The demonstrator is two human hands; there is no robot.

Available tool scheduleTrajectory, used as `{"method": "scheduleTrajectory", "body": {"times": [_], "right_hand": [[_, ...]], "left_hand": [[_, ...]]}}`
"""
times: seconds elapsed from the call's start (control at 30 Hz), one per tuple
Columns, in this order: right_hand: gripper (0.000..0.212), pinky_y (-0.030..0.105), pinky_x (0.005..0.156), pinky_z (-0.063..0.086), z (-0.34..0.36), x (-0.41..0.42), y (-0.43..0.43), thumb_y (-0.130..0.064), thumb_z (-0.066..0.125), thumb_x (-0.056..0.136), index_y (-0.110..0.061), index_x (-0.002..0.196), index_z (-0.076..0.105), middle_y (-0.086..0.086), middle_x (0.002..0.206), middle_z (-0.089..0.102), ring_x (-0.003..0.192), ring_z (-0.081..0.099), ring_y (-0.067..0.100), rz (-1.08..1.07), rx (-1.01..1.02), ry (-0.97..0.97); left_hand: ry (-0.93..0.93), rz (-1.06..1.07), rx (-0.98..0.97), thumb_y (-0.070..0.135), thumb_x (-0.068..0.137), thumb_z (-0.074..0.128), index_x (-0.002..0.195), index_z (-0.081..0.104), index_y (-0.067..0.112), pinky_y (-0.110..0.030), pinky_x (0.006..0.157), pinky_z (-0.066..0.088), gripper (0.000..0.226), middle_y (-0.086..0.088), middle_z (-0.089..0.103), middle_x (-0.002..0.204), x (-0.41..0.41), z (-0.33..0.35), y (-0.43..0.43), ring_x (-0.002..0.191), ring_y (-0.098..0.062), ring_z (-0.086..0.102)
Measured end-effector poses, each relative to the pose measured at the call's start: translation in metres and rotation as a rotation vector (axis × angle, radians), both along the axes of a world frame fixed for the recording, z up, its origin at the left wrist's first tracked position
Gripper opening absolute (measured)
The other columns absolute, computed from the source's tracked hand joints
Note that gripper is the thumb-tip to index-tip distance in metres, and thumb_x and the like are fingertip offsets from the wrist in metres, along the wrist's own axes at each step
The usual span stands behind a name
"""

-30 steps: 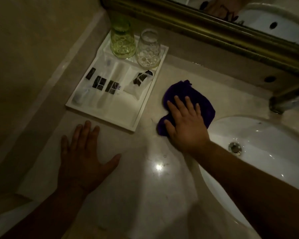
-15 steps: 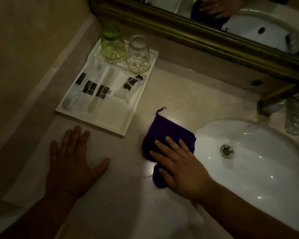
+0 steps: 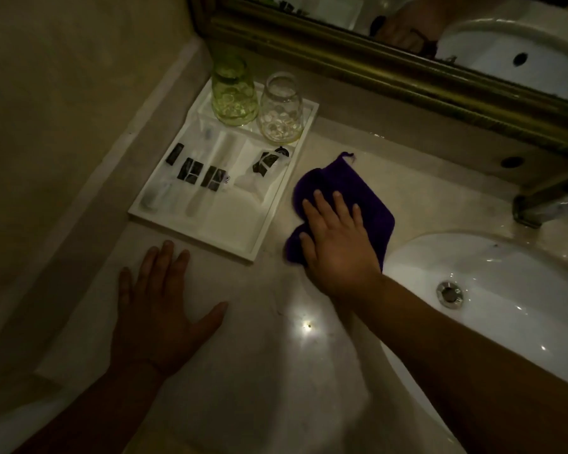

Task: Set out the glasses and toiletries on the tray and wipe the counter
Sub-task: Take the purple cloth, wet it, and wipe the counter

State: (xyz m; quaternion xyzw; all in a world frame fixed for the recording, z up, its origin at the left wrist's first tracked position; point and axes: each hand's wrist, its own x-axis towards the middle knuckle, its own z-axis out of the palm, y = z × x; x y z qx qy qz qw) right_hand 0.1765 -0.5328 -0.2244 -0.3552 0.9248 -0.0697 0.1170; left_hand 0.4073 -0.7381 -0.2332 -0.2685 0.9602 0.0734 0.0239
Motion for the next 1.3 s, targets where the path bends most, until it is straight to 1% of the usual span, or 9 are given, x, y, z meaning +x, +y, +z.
{"method": "scheduleTrajectory", "body": {"times": [0.33, 0.53, 0.77, 0.87, 0.97, 1.03, 1.13, 1.2, 1.3], "right_hand": [[0.061, 0.053, 0.124, -0.001, -0.003, 0.134, 0.043, -0.051, 0.035, 0.104, -0.035, 0.161, 0.020, -0.007, 0.171, 0.014, 0.159, -0.006, 0.022, 0.296, -0.022, -0.105], [0.057, 0.053, 0.125, 0.007, 0.005, 0.118, 0.082, -0.046, 0.043, 0.104, -0.035, 0.158, 0.031, -0.005, 0.170, 0.024, 0.159, 0.010, 0.024, 0.468, 0.005, -0.077], [0.057, 0.052, 0.126, 0.011, 0.001, 0.046, 0.068, -0.042, 0.037, 0.104, -0.028, 0.159, 0.036, 0.001, 0.168, 0.028, 0.157, 0.015, 0.028, 0.348, 0.025, -0.012], [0.058, 0.054, 0.127, 0.009, 0.003, -0.004, 0.055, -0.046, 0.029, 0.105, -0.030, 0.161, 0.030, -0.001, 0.170, 0.022, 0.158, 0.009, 0.026, 0.240, 0.032, -0.050], [0.058, 0.046, 0.127, 0.003, 0.005, -0.042, 0.044, -0.050, 0.026, 0.106, -0.032, 0.162, 0.024, -0.004, 0.171, 0.019, 0.158, 0.006, 0.020, 0.149, 0.027, -0.050], [0.059, 0.042, 0.125, 0.012, 0.007, -0.051, 0.042, -0.051, 0.035, 0.104, -0.030, 0.159, 0.030, -0.002, 0.167, 0.032, 0.155, 0.022, 0.021, 0.059, -0.009, -0.002], [0.050, 0.044, 0.114, 0.036, 0.012, -0.057, 0.052, -0.039, 0.053, 0.099, -0.019, 0.145, 0.050, 0.008, 0.145, 0.057, 0.133, 0.050, 0.028, -0.164, -0.110, 0.161], [0.044, 0.046, 0.110, 0.041, 0.012, -0.054, 0.057, -0.033, 0.056, 0.099, -0.014, 0.138, 0.055, 0.012, 0.137, 0.061, 0.127, 0.052, 0.031, -0.291, -0.133, 0.189], [0.048, 0.049, 0.121, 0.030, 0.006, -0.032, 0.046, -0.033, 0.050, 0.103, -0.012, 0.147, 0.050, 0.013, 0.152, 0.050, 0.144, 0.039, 0.032, -0.323, -0.157, 0.096]], "left_hand": [[-0.017, 0.010, 0.000, 0.082, 0.080, 0.041, 0.158, 0.031, 0.017, -0.061, 0.123, 0.012, 0.102, -0.010, 0.023, 0.169, -0.002, 0.002, 0.000, 0.157, -0.027, 0.015], [-0.024, 0.014, 0.018, 0.079, 0.078, 0.045, 0.156, 0.036, 0.014, -0.061, 0.123, 0.011, 0.102, -0.010, 0.024, 0.169, -0.003, 0.006, 0.001, 0.157, -0.027, 0.015], [-0.017, 0.014, 0.021, 0.080, 0.077, 0.044, 0.155, 0.038, 0.014, -0.061, 0.123, 0.011, 0.103, -0.011, 0.026, 0.168, -0.003, 0.006, 0.000, 0.157, -0.027, 0.016], [0.002, 0.005, 0.024, 0.081, 0.078, 0.044, 0.155, 0.039, 0.014, -0.061, 0.123, 0.011, 0.102, -0.011, 0.027, 0.168, -0.002, 0.004, -0.001, 0.157, -0.027, 0.017], [0.003, -0.006, 0.007, 0.082, 0.078, 0.043, 0.155, 0.039, 0.014, -0.060, 0.123, 0.011, 0.103, -0.010, 0.025, 0.168, 0.000, -0.001, -0.002, 0.157, -0.026, 0.016], [0.006, -0.012, 0.007, 0.083, 0.078, 0.042, 0.155, 0.039, 0.015, -0.060, 0.123, 0.011, 0.103, -0.009, 0.025, 0.168, 0.000, -0.003, -0.003, 0.157, -0.026, 0.016], [0.011, -0.012, 0.008, 0.086, 0.079, 0.037, 0.155, 0.037, 0.016, -0.061, 0.123, 0.011, 0.103, -0.009, 0.026, 0.168, 0.000, -0.005, -0.005, 0.157, -0.027, 0.017], [0.007, -0.011, 0.010, 0.087, 0.079, 0.032, 0.156, 0.034, 0.017, -0.060, 0.123, 0.010, 0.104, -0.009, 0.025, 0.168, 0.000, -0.005, -0.004, 0.157, -0.026, 0.016], [0.005, -0.012, 0.010, 0.088, 0.079, 0.031, 0.157, 0.033, 0.017, -0.060, 0.123, 0.010, 0.105, -0.009, 0.024, 0.168, 0.001, -0.006, -0.004, 0.157, -0.026, 0.015]]}}
